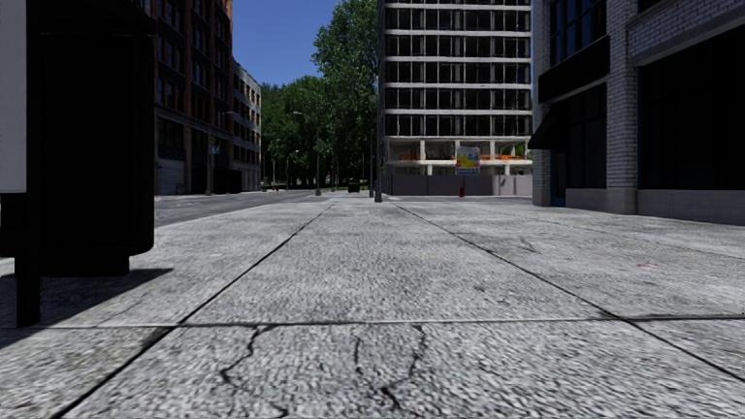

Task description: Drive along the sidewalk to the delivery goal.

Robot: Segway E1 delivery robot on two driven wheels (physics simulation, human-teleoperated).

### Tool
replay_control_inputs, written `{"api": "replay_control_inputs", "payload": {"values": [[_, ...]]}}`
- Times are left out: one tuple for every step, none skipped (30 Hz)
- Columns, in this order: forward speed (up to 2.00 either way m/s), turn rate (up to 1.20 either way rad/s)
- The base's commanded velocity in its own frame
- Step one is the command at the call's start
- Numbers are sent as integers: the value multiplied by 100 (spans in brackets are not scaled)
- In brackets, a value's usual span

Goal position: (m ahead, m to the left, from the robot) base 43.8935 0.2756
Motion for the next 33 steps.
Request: {"api": "replay_control_inputs", "payload": {"values": [[200, 0], [200, 0], [200, 0], [200, 0], [200, 0], [200, 0], [200, 0], [200, 0], [200, 0], [200, 0], [200, 0], [200, 0], [200, 0], [200, 0], [200, 0], [200, 0], [200, 0], [200, 0], [200, 0], [200, 0], [200, 0], [200, 0], [200, 0], [200, 0], [200, 0], [200, 0], [200, 0], [200, 0], [200, 0], [200, 0], [200, 0], [200, 0], [200, 0]]}}
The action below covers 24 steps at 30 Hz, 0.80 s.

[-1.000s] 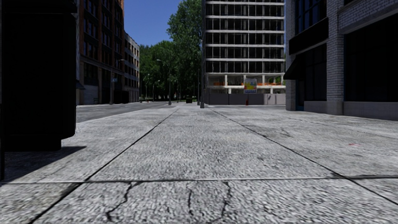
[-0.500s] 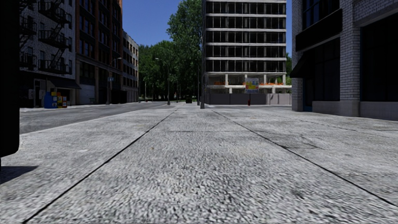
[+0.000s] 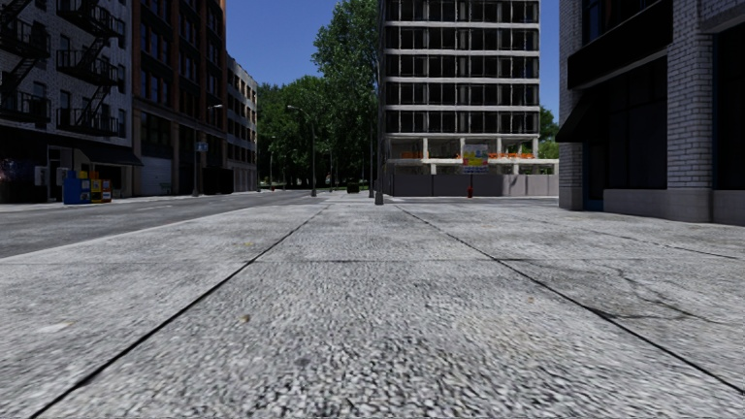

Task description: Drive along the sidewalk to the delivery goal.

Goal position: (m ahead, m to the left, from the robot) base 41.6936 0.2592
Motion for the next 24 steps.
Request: {"api": "replay_control_inputs", "payload": {"values": [[200, 0], [200, 0], [200, 0], [200, 0], [200, 0], [200, 0], [200, 0], [200, 0], [200, 0], [200, 0], [200, 0], [200, 0], [200, 0], [200, 0], [200, 0], [200, 0], [200, 0], [200, 0], [200, 0], [200, 0], [200, 0], [200, 0], [200, 0], [200, 0]]}}
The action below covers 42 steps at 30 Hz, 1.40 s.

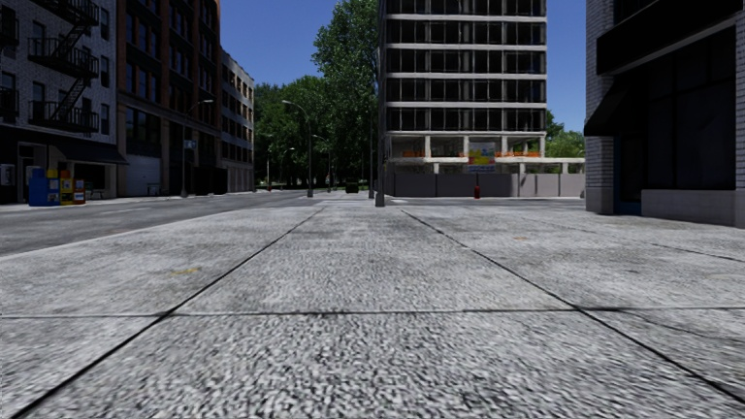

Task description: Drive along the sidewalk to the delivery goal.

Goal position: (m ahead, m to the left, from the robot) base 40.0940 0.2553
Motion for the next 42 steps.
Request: {"api": "replay_control_inputs", "payload": {"values": [[200, 0], [200, 0], [200, 0], [200, 0], [200, 0], [200, 0], [200, 0], [200, 0], [200, 0], [200, 0], [200, 0], [200, 0], [200, 0], [200, 0], [200, 0], [200, 0], [200, 0], [200, 0], [200, 0], [200, 0], [200, 0], [200, 0], [200, 0], [200, 0], [200, 0], [200, 0], [200, 0], [200, 0], [200, 0], [200, 0], [200, 0], [200, 0], [200, 0], [200, 0], [200, 0], [200, 0], [200, 0], [200, 0], [200, 0], [200, 0], [200, 0], [200, 0]]}}
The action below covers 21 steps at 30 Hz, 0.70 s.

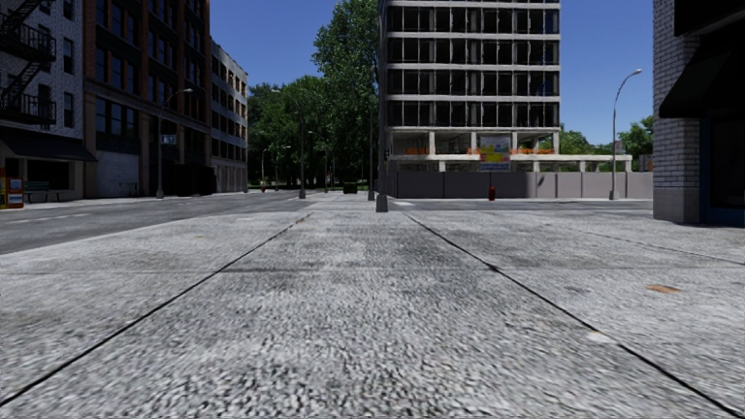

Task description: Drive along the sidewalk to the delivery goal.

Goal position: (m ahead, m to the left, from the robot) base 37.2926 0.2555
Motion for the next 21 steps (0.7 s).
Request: {"api": "replay_control_inputs", "payload": {"values": [[200, 18], [200, 39], [200, 39], [200, 44], [200, 45], [200, 5], [200, 1], [200, 0], [200, 0], [200, 0], [200, 0], [200, 0], [200, 0], [200, 0], [200, 0], [200, 0], [200, 0], [200, 0], [200, 0], [200, 0], [200, 0]]}}
